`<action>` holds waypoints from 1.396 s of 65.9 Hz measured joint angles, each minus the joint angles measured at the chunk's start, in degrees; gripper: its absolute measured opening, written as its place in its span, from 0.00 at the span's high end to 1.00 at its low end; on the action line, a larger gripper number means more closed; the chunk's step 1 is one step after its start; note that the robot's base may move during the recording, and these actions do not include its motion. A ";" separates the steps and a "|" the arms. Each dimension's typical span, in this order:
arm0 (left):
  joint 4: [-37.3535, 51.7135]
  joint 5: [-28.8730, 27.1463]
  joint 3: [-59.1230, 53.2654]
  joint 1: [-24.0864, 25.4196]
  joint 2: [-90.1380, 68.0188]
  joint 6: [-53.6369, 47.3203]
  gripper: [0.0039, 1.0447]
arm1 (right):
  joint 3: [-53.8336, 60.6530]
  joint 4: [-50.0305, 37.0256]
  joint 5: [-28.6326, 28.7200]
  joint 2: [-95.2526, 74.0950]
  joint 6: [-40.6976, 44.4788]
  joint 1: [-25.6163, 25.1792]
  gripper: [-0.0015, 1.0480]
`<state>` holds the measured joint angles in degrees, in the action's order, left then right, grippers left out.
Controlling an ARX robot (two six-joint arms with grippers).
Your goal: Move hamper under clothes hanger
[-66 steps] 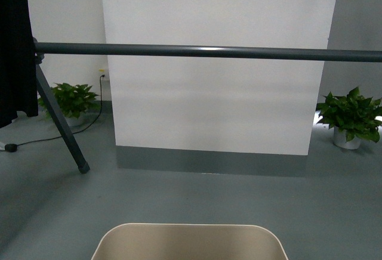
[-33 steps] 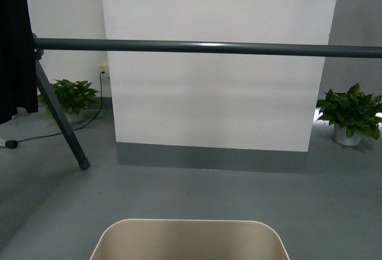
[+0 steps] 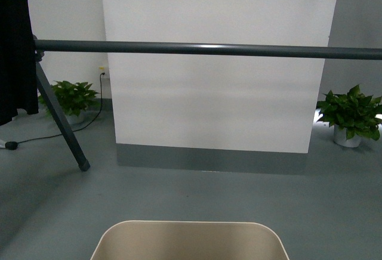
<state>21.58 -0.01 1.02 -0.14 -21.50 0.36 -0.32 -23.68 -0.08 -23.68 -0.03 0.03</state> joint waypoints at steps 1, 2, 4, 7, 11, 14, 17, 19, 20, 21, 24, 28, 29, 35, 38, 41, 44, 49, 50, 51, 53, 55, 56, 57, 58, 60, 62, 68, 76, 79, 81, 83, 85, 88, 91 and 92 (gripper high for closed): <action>-0.61 0.00 0.00 0.00 0.63 -0.02 0.97 | 0.00 0.66 0.00 0.68 0.00 0.00 0.98; -0.74 0.00 0.00 0.00 0.76 -0.02 0.97 | 0.00 0.81 0.00 0.85 0.00 0.00 0.98; -1.46 0.02 0.00 0.00 1.51 0.00 0.97 | 0.00 1.60 0.00 1.64 0.00 0.00 0.98; -2.93 0.00 0.00 0.00 3.02 0.00 0.97 | 0.00 3.10 0.00 3.19 0.00 0.00 0.98; -4.13 0.00 0.00 0.00 4.22 -0.02 0.97 | 0.00 4.48 0.00 4.61 0.00 0.00 0.98; -5.05 0.02 0.00 0.00 5.14 0.00 0.97 | 0.00 5.38 0.00 5.53 0.00 0.00 0.98; -5.73 0.00 0.00 0.00 5.81 0.00 0.97 | 0.00 6.25 0.00 6.40 0.00 0.00 0.98; -6.29 0.02 0.00 0.00 6.38 0.00 0.97 | 0.00 6.86 0.00 7.04 0.00 0.00 0.98; -6.47 0.02 0.00 0.00 6.56 0.00 0.97 | 0.00 7.06 0.00 7.23 0.00 0.00 0.98; -6.67 0.00 0.00 0.00 6.73 -0.02 0.97 | 0.00 7.26 0.00 7.43 0.00 0.00 0.98; -7.37 0.00 0.00 0.00 7.45 0.00 0.97 | 0.00 8.02 0.00 8.22 0.00 0.00 0.98; -8.33 0.00 0.00 0.00 8.44 -0.02 0.97 | 0.00 9.11 0.00 9.31 0.00 0.00 0.98; -8.66 0.00 0.00 0.00 8.76 0.00 0.97 | 0.00 9.46 0.00 9.68 0.00 0.00 0.98; -9.84 0.00 0.00 0.00 9.92 0.00 0.97 | 0.00 10.78 0.00 10.97 0.00 0.00 0.98; -10.34 0.00 0.00 0.00 10.43 -0.02 0.97 | 0.00 11.32 0.00 11.54 0.00 0.00 0.98; -10.84 0.00 0.00 0.00 10.93 0.00 0.97 | 0.00 11.91 0.00 12.15 0.00 0.00 0.98; -11.34 0.00 0.00 0.00 11.41 0.00 0.97 | 0.00 12.46 0.00 12.68 0.00 0.00 0.98; -17.40 0.02 0.00 0.00 15.85 -0.02 0.97 | 0.00 13.16 0.02 13.38 0.00 0.00 0.98; -18.88 0.04 0.00 0.00 17.14 -0.02 0.97 | 0.00 13.44 0.02 13.66 0.00 0.00 0.98; -19.63 0.02 0.00 0.00 17.81 -0.02 0.97 | 0.00 13.81 0.02 13.97 0.02 0.00 0.98; -20.83 0.04 0.00 0.00 19.65 -0.02 0.97 | -0.04 16.63 -0.02 16.20 -0.02 0.00 0.98; -21.03 0.04 0.00 0.00 20.37 -0.02 0.97 | -0.02 18.95 0.02 17.66 0.00 0.00 0.98; -21.09 0.04 0.00 0.00 20.63 -0.02 0.97 | -0.02 20.06 0.02 18.53 0.00 0.00 0.98; -21.22 0.02 0.00 0.00 20.94 -0.02 0.97 | -0.02 21.92 0.17 20.02 0.02 0.00 0.98; -21.31 -0.02 0.00 0.00 21.00 -0.02 0.97 | -0.02 22.49 0.17 20.65 0.02 0.00 0.98; -21.35 -0.07 0.00 0.00 21.05 -0.02 0.97 | -0.02 23.06 0.17 21.64 0.02 0.00 0.98; -21.40 -0.02 0.00 0.00 21.05 -0.02 0.97 | -0.02 23.30 0.17 22.88 0.00 0.00 0.98; -21.46 0.04 0.00 0.00 21.16 -0.02 0.97 | -0.02 23.56 0.15 23.37 0.00 0.00 0.98; -21.46 0.02 0.00 0.00 21.18 -0.02 0.97 | -0.02 23.58 0.17 23.41 0.00 0.00 0.98; -21.46 0.02 0.00 0.00 21.20 -0.02 0.97 | -0.02 23.58 0.17 23.43 0.00 0.00 0.98; -21.46 0.04 0.00 0.00 21.20 -0.02 0.97 | -0.02 23.61 0.15 23.43 0.00 0.00 0.98; -21.46 0.02 0.00 0.00 21.20 -0.02 0.97 | -0.02 23.61 0.15 23.43 0.00 0.00 0.98; -21.46 0.02 0.00 0.00 21.20 -0.02 0.97 | -0.02 23.58 0.15 23.43 0.00 0.00 0.98; -21.46 0.02 0.00 0.00 21.20 -0.02 0.97 | -0.02 23.61 0.15 23.43 0.00 0.00 0.98; -21.46 0.02 0.00 0.00 21.20 -0.02 0.97 | -0.02 23.61 0.17 23.43 0.02 0.00 0.98; -21.46 0.02 0.00 0.00 21.20 -0.02 0.97 | -0.02 23.61 0.17 23.43 0.00 0.00 0.98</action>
<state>0.12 0.01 1.02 -0.14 -0.30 0.34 -0.34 -0.08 0.10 -0.25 -0.03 0.03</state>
